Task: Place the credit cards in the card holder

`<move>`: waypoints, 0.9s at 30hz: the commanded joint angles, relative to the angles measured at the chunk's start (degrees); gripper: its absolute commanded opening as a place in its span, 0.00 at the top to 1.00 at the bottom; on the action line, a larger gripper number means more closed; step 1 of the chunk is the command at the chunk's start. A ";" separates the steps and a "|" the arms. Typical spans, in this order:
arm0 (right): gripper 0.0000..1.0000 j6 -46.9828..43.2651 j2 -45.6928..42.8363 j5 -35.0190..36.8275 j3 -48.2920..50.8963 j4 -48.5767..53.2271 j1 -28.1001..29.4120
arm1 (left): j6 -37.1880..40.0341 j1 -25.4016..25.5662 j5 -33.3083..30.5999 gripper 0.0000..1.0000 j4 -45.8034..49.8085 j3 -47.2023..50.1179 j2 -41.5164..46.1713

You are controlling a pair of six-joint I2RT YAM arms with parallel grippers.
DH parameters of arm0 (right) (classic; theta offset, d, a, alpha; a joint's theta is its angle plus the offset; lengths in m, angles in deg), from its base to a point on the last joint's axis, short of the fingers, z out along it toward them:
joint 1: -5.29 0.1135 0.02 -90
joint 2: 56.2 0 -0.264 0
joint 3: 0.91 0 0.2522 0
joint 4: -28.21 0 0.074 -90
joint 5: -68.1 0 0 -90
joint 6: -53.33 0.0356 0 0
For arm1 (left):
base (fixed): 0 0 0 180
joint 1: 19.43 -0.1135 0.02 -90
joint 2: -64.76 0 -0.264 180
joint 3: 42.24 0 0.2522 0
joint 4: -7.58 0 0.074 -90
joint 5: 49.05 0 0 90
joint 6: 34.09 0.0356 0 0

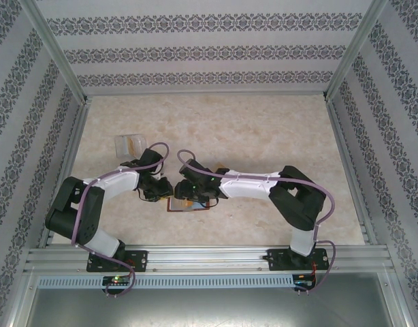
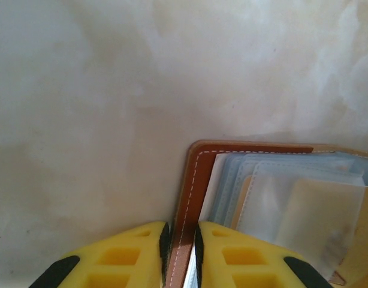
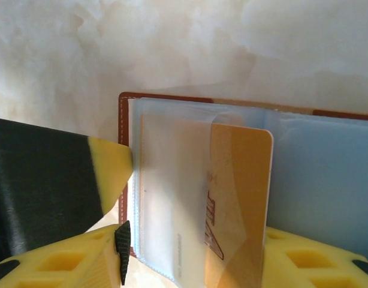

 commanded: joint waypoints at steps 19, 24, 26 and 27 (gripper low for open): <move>0.48 0.32 -6.42 6.32 1.99 8.94 0.32 | -0.09 -1.31 3.57 0.76 -1.07 3.05 1.30; 0.48 0.69 -4.33 3.42 1.92 7.09 0.15 | 0.13 -1.23 3.59 0.76 -0.96 2.76 1.19; 0.48 0.43 -3.33 2.42 1.45 6.33 0.05 | 0.23 -1.29 3.49 0.76 -0.99 2.79 1.13; 0.48 0.17 -2.88 1.35 1.30 5.32 -0.01 | 0.23 -1.31 3.48 0.76 -1.00 2.78 1.17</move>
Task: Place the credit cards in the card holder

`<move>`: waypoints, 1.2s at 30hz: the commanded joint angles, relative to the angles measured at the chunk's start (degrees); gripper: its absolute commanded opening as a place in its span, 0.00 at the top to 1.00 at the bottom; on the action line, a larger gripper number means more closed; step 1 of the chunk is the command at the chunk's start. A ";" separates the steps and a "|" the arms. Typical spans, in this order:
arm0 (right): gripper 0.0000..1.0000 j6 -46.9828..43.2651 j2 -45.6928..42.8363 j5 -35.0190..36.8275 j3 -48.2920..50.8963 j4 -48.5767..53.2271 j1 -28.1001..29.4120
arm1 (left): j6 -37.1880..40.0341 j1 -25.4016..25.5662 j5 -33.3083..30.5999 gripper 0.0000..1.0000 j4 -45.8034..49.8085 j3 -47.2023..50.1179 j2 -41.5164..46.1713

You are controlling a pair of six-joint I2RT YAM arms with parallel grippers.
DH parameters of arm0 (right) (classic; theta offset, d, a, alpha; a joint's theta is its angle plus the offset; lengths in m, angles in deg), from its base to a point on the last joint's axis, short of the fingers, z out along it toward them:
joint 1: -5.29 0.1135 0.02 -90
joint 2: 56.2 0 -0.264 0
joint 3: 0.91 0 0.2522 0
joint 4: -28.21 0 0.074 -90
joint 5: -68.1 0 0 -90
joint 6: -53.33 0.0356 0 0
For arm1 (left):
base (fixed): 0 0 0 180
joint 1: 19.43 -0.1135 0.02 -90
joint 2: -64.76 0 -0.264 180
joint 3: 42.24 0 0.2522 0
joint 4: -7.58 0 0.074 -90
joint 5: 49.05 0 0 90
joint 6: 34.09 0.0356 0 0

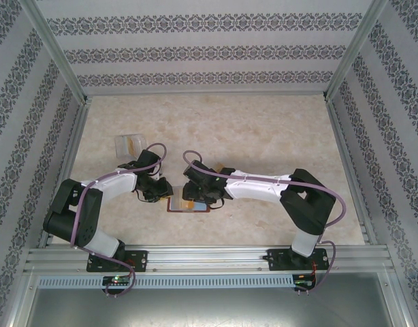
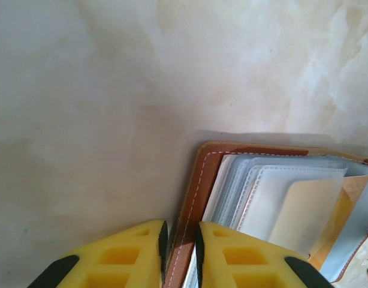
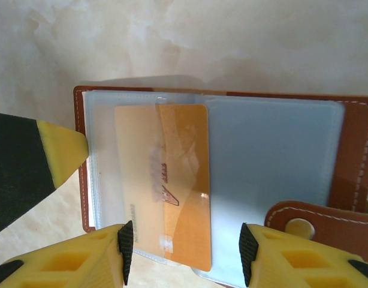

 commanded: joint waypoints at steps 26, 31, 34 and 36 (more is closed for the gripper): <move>0.65 -1.19 8.45 -6.76 -6.22 -4.74 1.09 | -0.14 -0.17 5.71 0.81 -2.79 3.39 -0.37; 0.65 -0.98 9.38 -7.57 -7.83 -6.19 1.85 | -0.41 -0.16 6.26 0.81 -3.12 3.57 -0.43; 0.64 -1.15 9.51 -7.72 -8.42 -6.02 1.95 | -0.54 -0.16 6.30 0.81 -3.30 3.44 -0.43; 0.64 -1.23 9.23 -7.50 -8.25 -5.69 2.00 | -0.65 -0.17 6.40 0.81 -3.40 3.41 -0.32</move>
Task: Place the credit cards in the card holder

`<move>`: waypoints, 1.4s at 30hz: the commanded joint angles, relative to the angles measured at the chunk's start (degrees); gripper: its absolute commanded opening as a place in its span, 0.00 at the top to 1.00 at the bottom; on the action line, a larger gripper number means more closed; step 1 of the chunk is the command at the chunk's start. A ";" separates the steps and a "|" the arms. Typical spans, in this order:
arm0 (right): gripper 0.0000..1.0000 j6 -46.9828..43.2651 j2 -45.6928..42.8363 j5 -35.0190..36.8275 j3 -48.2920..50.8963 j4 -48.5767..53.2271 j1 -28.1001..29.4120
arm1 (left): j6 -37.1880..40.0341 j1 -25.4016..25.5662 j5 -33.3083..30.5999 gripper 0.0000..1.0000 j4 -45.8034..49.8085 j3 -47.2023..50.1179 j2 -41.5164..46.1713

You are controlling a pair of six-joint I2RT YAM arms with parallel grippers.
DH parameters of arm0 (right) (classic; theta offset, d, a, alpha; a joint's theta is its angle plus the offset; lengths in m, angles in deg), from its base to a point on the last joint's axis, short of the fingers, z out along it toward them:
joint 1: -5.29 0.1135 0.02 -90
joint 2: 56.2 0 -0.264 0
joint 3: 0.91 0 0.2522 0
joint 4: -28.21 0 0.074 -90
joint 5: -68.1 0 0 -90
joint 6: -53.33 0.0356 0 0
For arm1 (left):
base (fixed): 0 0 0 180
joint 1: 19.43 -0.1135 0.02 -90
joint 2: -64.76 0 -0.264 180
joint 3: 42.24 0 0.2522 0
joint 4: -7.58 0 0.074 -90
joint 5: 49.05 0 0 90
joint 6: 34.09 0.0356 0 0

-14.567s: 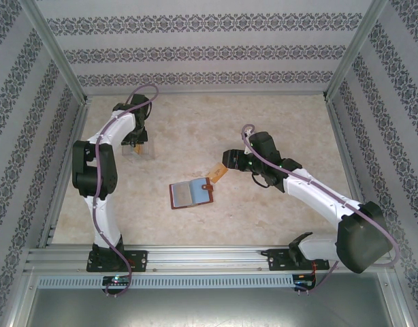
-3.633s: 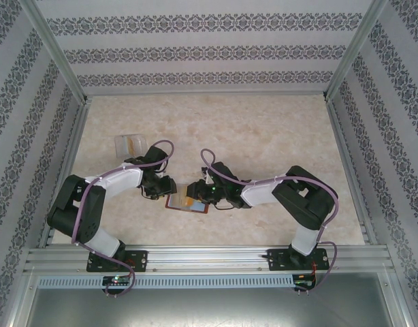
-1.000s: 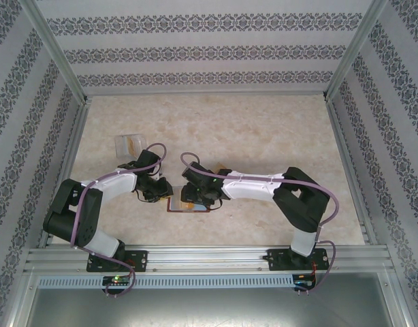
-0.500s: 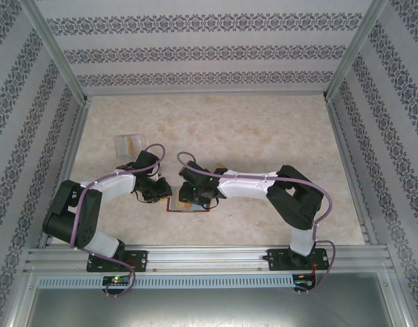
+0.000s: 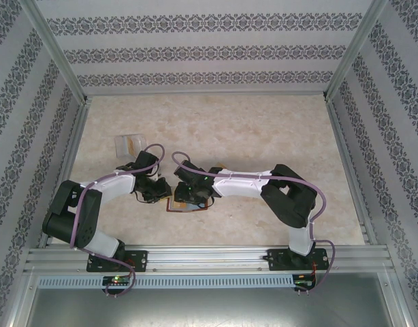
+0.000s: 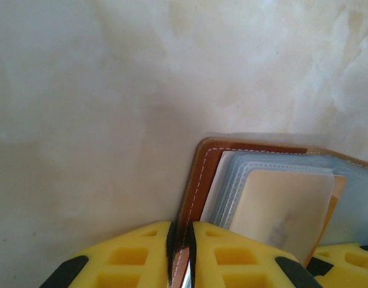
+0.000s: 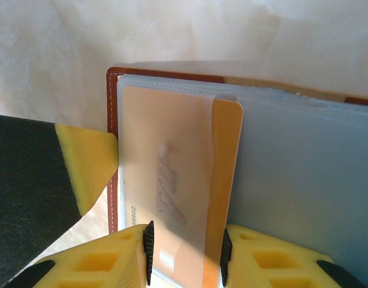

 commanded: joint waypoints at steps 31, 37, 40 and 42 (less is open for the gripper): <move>0.49 -13.45 -18.94 13.11 12.31 10.52 -1.08 | 1.71 0.31 -0.63 0.47 6.86 -0.39 6.70; 0.46 -5.46 -12.45 18.86 6.56 16.14 0.97 | 0.95 0.03 1.31 0.36 4.64 1.48 7.65; 0.45 -3.94 -9.25 18.57 3.87 15.62 1.24 | 0.79 -0.01 3.80 0.30 1.53 3.09 8.04; 0.45 -3.84 -6.92 18.53 1.53 16.03 1.43 | 1.37 -0.03 4.81 0.25 0.71 3.55 7.72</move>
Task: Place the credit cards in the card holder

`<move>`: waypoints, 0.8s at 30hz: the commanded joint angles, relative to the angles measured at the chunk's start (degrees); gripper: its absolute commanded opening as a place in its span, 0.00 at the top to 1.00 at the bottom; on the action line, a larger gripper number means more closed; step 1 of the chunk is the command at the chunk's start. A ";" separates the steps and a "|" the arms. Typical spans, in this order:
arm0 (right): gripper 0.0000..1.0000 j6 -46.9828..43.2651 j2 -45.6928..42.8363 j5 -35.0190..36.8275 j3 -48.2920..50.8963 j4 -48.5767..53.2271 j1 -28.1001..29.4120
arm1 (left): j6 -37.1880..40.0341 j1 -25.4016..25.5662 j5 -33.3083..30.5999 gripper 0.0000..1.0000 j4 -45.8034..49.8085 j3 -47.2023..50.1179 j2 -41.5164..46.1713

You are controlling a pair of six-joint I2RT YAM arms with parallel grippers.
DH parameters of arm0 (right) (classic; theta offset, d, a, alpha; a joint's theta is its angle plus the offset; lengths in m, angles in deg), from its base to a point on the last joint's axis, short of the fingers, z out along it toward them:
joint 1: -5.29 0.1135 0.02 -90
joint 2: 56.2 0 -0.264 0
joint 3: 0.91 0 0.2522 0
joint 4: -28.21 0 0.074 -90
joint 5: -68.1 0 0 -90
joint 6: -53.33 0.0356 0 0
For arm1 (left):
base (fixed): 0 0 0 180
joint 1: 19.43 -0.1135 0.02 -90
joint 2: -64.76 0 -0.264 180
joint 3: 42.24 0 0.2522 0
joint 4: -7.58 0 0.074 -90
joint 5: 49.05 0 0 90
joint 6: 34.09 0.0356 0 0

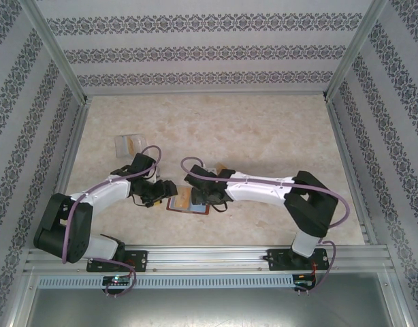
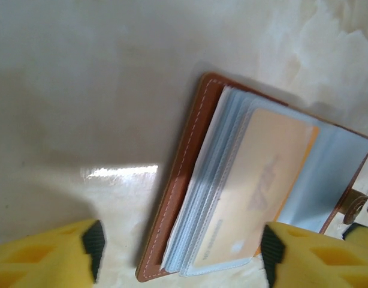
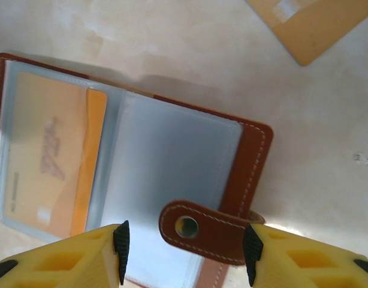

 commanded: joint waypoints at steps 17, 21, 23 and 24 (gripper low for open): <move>0.52 3.75 1.53 7.95 -1.58 7.76 1.13 | 1.14 -0.03 5.53 0.35 -4.24 0.51 -4.63; 0.55 4.28 0.32 8.53 -0.55 7.62 1.13 | 2.12 -0.07 5.18 0.36 -2.78 -0.58 -5.25; 0.58 4.31 -0.26 8.40 -0.27 7.45 1.13 | 1.93 -0.01 5.61 0.36 -3.00 -0.52 -5.42; 0.60 4.31 -0.65 8.24 0.05 7.31 1.11 | 1.80 -0.01 5.85 0.36 -3.35 -0.33 -5.48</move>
